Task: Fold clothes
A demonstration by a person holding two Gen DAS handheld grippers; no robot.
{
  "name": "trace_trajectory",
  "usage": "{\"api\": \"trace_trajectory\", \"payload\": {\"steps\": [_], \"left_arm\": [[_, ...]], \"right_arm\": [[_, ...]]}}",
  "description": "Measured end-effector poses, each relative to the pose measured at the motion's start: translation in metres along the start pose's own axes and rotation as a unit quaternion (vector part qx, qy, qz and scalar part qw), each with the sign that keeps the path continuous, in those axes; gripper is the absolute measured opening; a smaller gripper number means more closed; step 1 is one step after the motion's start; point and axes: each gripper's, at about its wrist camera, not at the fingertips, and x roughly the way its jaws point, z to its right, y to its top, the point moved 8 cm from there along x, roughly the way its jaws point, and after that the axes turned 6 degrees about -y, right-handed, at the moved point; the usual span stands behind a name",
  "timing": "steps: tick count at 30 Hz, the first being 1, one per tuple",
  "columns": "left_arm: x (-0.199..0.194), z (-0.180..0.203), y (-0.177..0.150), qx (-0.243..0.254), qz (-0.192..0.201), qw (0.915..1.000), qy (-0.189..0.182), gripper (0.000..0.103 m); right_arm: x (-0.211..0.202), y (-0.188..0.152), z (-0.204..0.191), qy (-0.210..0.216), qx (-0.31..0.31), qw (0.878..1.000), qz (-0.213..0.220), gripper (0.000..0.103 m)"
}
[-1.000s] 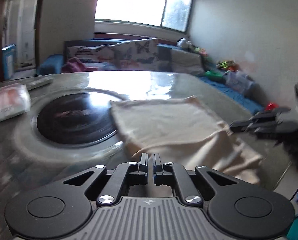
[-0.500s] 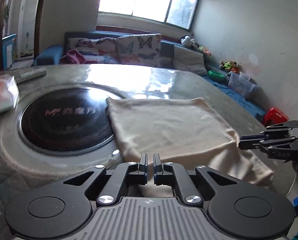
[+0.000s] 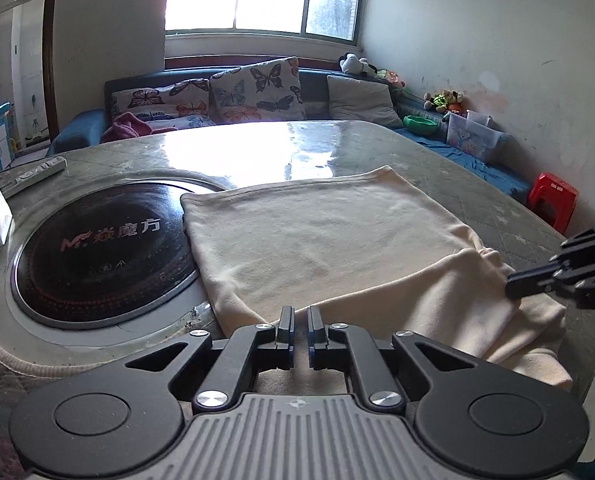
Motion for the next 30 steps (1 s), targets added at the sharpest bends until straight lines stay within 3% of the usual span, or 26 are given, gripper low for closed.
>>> {"api": "trace_trajectory", "payload": {"steps": [6, 9, 14, 20, 24, 30], "left_arm": [[-0.003, 0.000, 0.000, 0.006, 0.001, 1.0000, 0.005, 0.009], [-0.007, 0.010, 0.009, 0.018, 0.009, 0.9998, -0.001, 0.009], [0.002, 0.037, 0.019, 0.039, 0.012, 0.9986, -0.033, 0.009], [0.018, 0.055, 0.001, 0.053, -0.018, 0.9969, -0.055, 0.009], [0.017, 0.064, -0.004, 0.059, -0.017, 0.9956, -0.070, 0.009], [0.020, 0.072, -0.008, 0.068, -0.020, 0.9944, -0.078, 0.009]], "right_arm": [[0.003, -0.004, 0.005, -0.017, -0.018, 0.999, -0.020, 0.005], [-0.004, 0.010, 0.008, -0.020, -0.023, 1.000, 0.008, 0.009], [0.011, 0.037, -0.009, 0.000, -0.046, 0.998, 0.038, 0.009], [0.044, 0.029, -0.017, 0.004, -0.068, 0.998, 0.013, 0.010], [0.032, 0.029, -0.020, 0.002, -0.080, 0.996, 0.026, 0.013], [0.033, 0.035, -0.044, 0.033, -0.100, 0.993, 0.046, 0.018]]}}
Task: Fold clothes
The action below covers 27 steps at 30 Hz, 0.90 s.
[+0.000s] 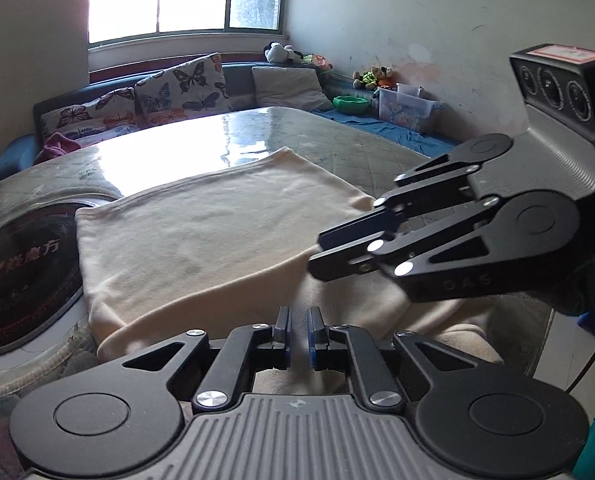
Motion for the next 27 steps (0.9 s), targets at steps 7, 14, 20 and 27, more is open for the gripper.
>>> {"api": "trace_trajectory", "payload": {"steps": [7, 14, 20, 27], "left_arm": [[-0.010, -0.010, -0.005, -0.019, 0.005, 0.9998, 0.007, 0.010], [-0.006, -0.002, -0.005, -0.017, 0.008, 0.9998, -0.003, 0.014], [0.001, 0.007, 0.008, -0.001, 0.019, 0.9997, -0.012, 0.014], [0.008, 0.022, 0.001, 0.009, 0.012, 0.9993, -0.036, 0.016]], "right_arm": [[-0.001, -0.013, -0.003, -0.008, -0.036, 0.999, -0.017, 0.018], [-0.020, -0.027, -0.001, -0.014, -0.033, 0.999, -0.033, 0.018], [-0.033, -0.039, 0.002, -0.013, -0.027, 0.998, -0.057, 0.018], [-0.035, -0.015, 0.022, -0.025, 0.011, 0.999, -0.022, 0.018]]}}
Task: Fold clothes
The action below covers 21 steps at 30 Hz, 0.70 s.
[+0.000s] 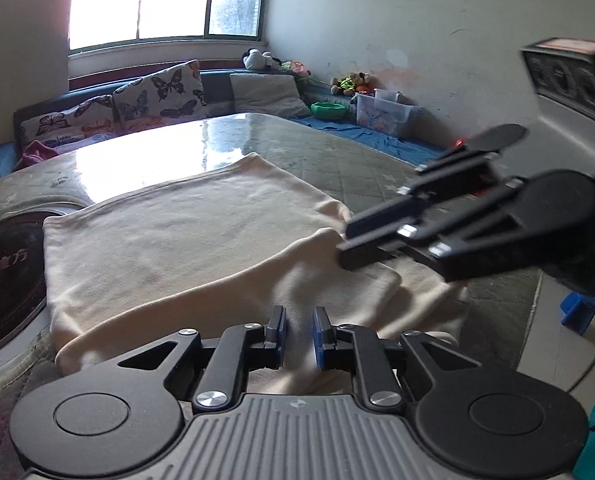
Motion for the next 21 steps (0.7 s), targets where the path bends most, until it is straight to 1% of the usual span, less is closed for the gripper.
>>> {"api": "trace_trajectory", "payload": {"steps": [2, 4, 7, 10, 13, 15, 16, 19, 21], "left_arm": [[-0.008, -0.001, -0.001, -0.008, 0.002, 1.0000, -0.006, 0.016], [-0.021, -0.004, -0.001, -0.006, 0.007, 1.0000, 0.002, 0.016], [-0.045, -0.013, -0.002, -0.004, 0.016, 0.9996, 0.021, 0.016], [-0.071, -0.023, -0.008, -0.001, 0.019, 0.9989, 0.043, 0.016], [-0.090, -0.024, -0.019, 0.023, 0.007, 0.9979, 0.059, 0.019], [-0.098, -0.020, -0.027, 0.045, -0.005, 0.9971, 0.061, 0.025], [-0.100, -0.016, -0.031, 0.061, -0.011, 0.9962, 0.062, 0.029], [-0.099, 0.002, -0.044, 0.116, -0.029, 0.9911, 0.058, 0.033], [-0.095, 0.011, -0.051, 0.149, -0.036, 0.9866, 0.056, 0.037]], "right_arm": [[0.009, 0.007, 0.000, 0.007, 0.008, 1.000, 0.006, 0.018], [0.018, 0.009, -0.001, 0.012, 0.009, 1.000, 0.006, 0.018], [0.022, 0.001, -0.007, 0.017, -0.002, 1.000, -0.004, 0.018], [0.010, -0.013, -0.011, 0.015, -0.016, 1.000, -0.012, 0.018], [-0.001, -0.030, -0.015, 0.010, -0.033, 0.999, -0.023, 0.018], [-0.008, -0.033, -0.016, 0.009, -0.035, 0.999, -0.025, 0.018], [-0.011, -0.034, -0.016, 0.009, -0.035, 0.999, -0.024, 0.018], [-0.019, -0.035, -0.016, 0.008, -0.032, 0.999, -0.022, 0.018], [-0.024, -0.034, -0.014, 0.006, -0.030, 0.999, -0.017, 0.019]]}}
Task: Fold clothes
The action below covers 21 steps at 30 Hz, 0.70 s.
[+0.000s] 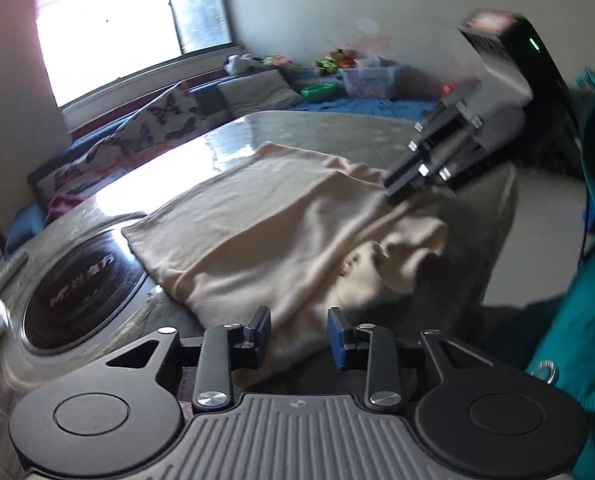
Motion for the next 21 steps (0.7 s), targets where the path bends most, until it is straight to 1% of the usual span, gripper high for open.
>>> {"api": "trace_trajectory", "payload": {"steps": [1, 5, 7, 10, 12, 13, 14, 15, 18, 21], "left_arm": [[0.003, 0.005, -0.002, 0.014, -0.001, 0.9999, 0.001, 0.038], [0.016, 0.020, -0.003, 0.055, 0.003, 0.9985, 0.000, 0.038], [0.022, 0.025, -0.002, 0.063, 0.006, 0.9980, -0.003, 0.038], [0.029, 0.028, -0.001, 0.068, 0.014, 0.9976, -0.006, 0.038], [0.033, 0.028, 0.001, 0.063, 0.018, 0.9978, -0.009, 0.026], [0.033, 0.027, 0.003, 0.057, 0.020, 0.9981, -0.009, 0.017], [0.033, 0.025, 0.005, 0.051, 0.023, 0.9984, -0.010, 0.012], [0.032, 0.022, 0.008, 0.043, 0.029, 0.9986, -0.012, 0.010], [0.030, 0.008, 0.022, 0.003, 0.047, 0.9987, -0.018, 0.009], [0.030, -0.008, 0.036, -0.034, 0.057, 0.9976, -0.022, 0.008]], "right_arm": [[-0.003, 0.001, 0.001, -0.002, 0.001, 1.000, 0.003, 0.019], [-0.014, -0.001, 0.003, -0.009, -0.002, 1.000, 0.010, 0.029], [-0.019, -0.005, 0.002, -0.013, -0.009, 1.000, 0.009, 0.029], [-0.025, -0.012, 0.000, -0.019, -0.022, 1.000, 0.006, 0.034], [-0.030, -0.020, -0.004, -0.021, -0.037, 0.999, 0.001, 0.042], [-0.032, -0.024, -0.007, -0.023, -0.049, 0.999, -0.001, 0.044], [-0.034, -0.026, -0.010, -0.025, -0.060, 0.998, -0.001, 0.046], [-0.035, -0.029, -0.013, -0.026, -0.069, 0.997, 0.000, 0.048], [-0.038, -0.032, -0.020, -0.026, -0.092, 0.995, 0.006, 0.053], [-0.036, -0.030, -0.025, -0.024, -0.107, 0.994, 0.022, 0.055]]}}
